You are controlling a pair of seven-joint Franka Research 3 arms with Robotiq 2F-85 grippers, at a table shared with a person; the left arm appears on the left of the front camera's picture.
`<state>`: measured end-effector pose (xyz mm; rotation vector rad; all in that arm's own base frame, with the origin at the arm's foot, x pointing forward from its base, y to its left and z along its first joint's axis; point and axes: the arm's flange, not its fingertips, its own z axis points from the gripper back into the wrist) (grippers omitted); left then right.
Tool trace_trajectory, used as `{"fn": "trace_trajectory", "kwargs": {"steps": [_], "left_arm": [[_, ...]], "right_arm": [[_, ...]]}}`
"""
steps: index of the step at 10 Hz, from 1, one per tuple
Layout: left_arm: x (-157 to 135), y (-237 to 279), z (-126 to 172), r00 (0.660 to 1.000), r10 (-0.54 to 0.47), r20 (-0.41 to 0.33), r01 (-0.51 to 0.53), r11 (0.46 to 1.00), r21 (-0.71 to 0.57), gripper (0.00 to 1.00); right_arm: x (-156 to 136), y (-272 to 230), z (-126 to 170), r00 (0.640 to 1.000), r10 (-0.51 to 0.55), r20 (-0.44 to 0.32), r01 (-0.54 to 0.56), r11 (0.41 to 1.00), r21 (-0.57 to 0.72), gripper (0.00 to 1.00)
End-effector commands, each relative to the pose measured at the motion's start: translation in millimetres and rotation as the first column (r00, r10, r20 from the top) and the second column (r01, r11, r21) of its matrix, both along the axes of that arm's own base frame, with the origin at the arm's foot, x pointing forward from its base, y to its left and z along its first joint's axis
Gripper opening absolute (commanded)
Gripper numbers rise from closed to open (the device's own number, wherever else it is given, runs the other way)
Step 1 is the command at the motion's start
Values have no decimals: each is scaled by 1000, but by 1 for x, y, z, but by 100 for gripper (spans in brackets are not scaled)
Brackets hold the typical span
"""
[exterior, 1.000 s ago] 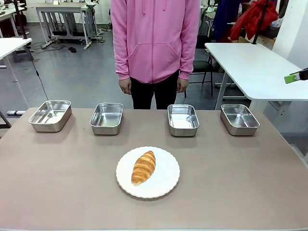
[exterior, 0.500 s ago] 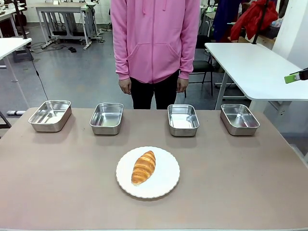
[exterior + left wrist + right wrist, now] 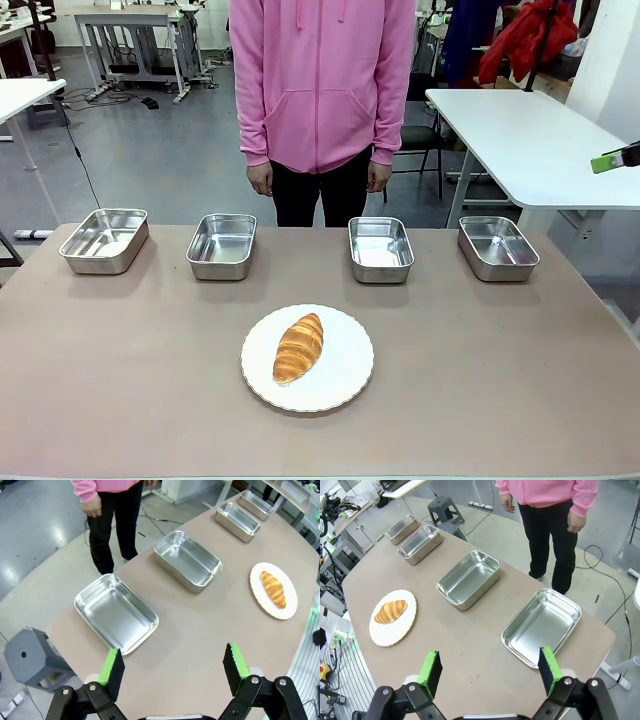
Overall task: Place the bread in the container.
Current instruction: Place the Butter Roll into the Airtight Container indicated by the human.
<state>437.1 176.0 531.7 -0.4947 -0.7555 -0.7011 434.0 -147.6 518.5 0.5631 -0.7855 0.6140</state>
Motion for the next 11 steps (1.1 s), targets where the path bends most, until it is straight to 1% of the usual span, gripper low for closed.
{"fn": "trace_trajectory", "kwargs": {"steps": [1,11], "left_arm": [[1,-1,1,1000,-5,4,5,1000,-4,100],[1,-1,1,1000,-5,4,5,1000,-4,100]], "right_arm": [[2,0,1,1000,2,13,-2,1000,16,100],[2,0,1,1000,2,13,-2,1000,16,100]]}}
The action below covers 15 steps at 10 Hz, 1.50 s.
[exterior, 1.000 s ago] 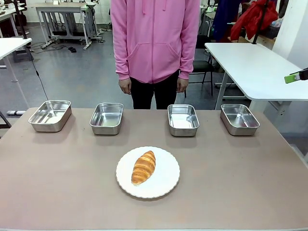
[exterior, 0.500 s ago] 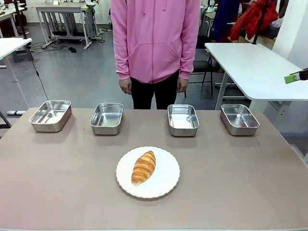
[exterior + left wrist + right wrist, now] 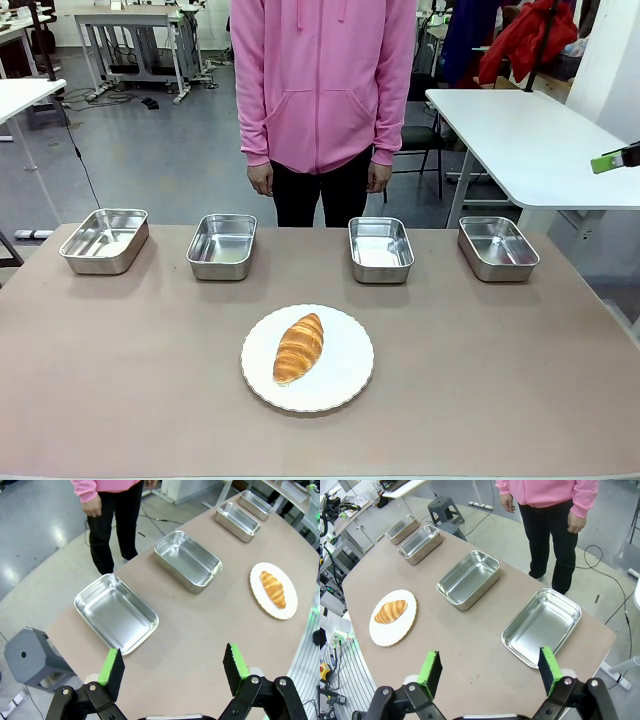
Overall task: Place the bread in the container.
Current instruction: Place the Butter Roll into the Airtight Container indicated by the human.
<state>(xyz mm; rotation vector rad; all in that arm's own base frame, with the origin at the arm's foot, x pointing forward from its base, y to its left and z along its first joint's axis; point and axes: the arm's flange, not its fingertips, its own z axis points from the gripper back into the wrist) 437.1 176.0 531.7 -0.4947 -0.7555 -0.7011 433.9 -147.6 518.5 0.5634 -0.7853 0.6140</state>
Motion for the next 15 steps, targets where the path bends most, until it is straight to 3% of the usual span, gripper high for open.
{"fn": "trace_trajectory", "kwargs": {"steps": [1,15], "left_arm": [[1,-1,1,1000,-5,4,5,1000,-4,100],[1,-1,1,1000,-5,4,5,1000,-4,100]], "right_arm": [[2,0,1,1000,2,14,-2,1000,16,100],[2,0,1,1000,2,14,-2,1000,16,100]]}}
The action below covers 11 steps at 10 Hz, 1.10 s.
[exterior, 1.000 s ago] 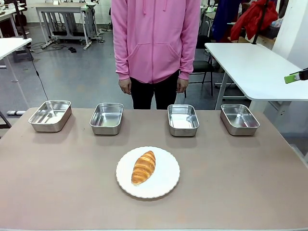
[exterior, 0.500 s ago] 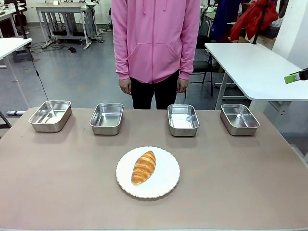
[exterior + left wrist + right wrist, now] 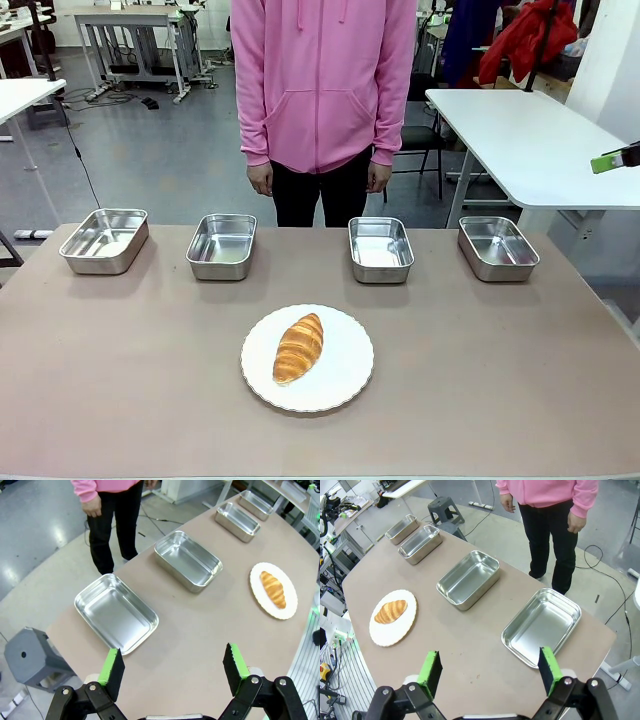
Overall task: Place the bread in the container.
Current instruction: Place the Butter Roll into the Airtight Container indicated by the human.
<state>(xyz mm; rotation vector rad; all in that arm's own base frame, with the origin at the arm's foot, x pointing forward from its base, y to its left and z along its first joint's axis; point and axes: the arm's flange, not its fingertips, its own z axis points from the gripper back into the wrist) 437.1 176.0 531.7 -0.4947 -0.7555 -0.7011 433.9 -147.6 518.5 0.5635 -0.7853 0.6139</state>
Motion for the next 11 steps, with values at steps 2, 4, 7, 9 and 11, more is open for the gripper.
{"fn": "trace_trajectory", "kwargs": {"steps": [2,4,7,9,11], "left_arm": [[1,-1,1,1000,-5,4,5,1000,-4,100],[1,-1,1,1000,-5,4,5,1000,-4,100],[1,-1,1,1000,-5,4,5,1000,-4,100],[1,-1,1,1000,-5,4,5,1000,-4,100],[1,-1,1,1000,-5,4,5,1000,-4,100]], "right_arm": [[2,0,1,1000,2,14,-2,1000,16,100],[2,0,1,1000,2,14,-2,1000,16,100],[2,0,1,1000,2,14,-2,1000,16,100],[2,0,1,1000,2,14,-2,1000,16,100],[2,0,1,1000,2,14,-2,1000,16,100]]}}
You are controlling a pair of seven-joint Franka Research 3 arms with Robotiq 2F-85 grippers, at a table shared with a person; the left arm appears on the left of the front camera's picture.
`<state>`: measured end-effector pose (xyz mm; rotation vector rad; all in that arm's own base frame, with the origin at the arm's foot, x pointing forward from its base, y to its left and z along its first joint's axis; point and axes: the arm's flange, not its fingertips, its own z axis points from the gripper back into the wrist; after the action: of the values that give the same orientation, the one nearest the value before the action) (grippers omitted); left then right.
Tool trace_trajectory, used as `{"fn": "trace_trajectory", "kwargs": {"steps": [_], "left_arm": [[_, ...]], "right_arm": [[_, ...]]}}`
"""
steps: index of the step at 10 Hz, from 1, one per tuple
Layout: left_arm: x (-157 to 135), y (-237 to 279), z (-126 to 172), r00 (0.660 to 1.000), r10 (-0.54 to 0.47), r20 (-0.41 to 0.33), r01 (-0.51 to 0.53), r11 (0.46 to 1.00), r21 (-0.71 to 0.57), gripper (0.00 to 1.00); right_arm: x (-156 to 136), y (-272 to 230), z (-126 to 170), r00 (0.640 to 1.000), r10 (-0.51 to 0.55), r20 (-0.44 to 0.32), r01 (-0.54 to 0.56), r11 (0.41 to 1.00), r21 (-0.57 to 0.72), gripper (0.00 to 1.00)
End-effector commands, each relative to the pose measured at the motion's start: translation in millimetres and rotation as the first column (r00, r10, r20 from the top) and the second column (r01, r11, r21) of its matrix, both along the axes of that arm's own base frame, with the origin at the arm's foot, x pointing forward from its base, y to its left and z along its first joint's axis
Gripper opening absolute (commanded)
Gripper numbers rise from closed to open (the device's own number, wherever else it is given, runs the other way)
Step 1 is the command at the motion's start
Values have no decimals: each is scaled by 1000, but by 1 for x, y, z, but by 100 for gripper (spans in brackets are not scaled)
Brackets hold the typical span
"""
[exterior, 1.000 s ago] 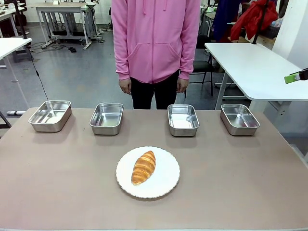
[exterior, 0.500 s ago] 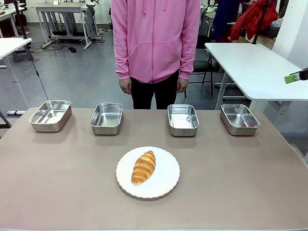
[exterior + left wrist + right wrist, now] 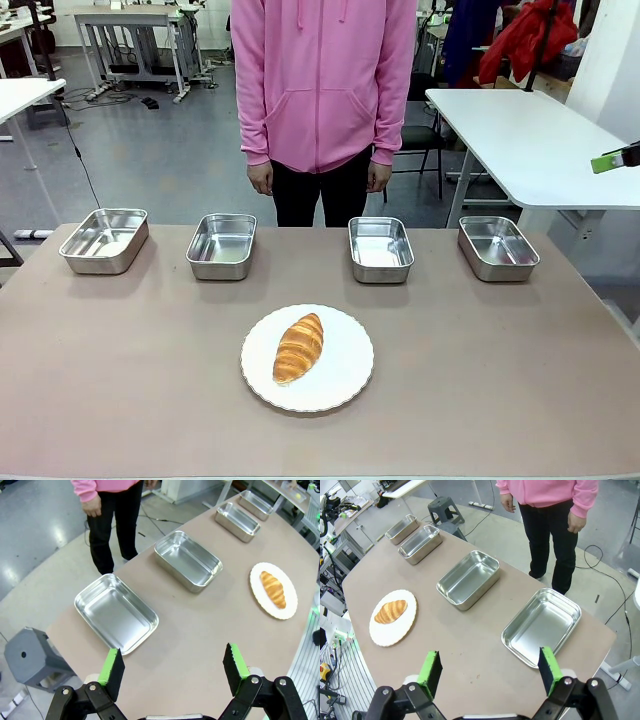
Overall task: Place the bread in the container.
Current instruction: Place the Butter Roll into the Airtight Container indicated by the human.
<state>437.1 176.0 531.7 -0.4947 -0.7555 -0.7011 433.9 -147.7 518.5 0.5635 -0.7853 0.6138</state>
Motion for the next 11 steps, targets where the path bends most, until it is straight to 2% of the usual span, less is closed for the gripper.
{"fn": "trace_trajectory", "kwargs": {"steps": [1,11], "left_arm": [[1,-1,1,1000,-5,4,5,1000,-4,100],[1,-1,1,1000,-5,4,5,1000,-4,100]], "right_arm": [[2,0,1,1000,2,14,-2,1000,16,100],[2,0,1,1000,2,14,-2,1000,16,100]]}}
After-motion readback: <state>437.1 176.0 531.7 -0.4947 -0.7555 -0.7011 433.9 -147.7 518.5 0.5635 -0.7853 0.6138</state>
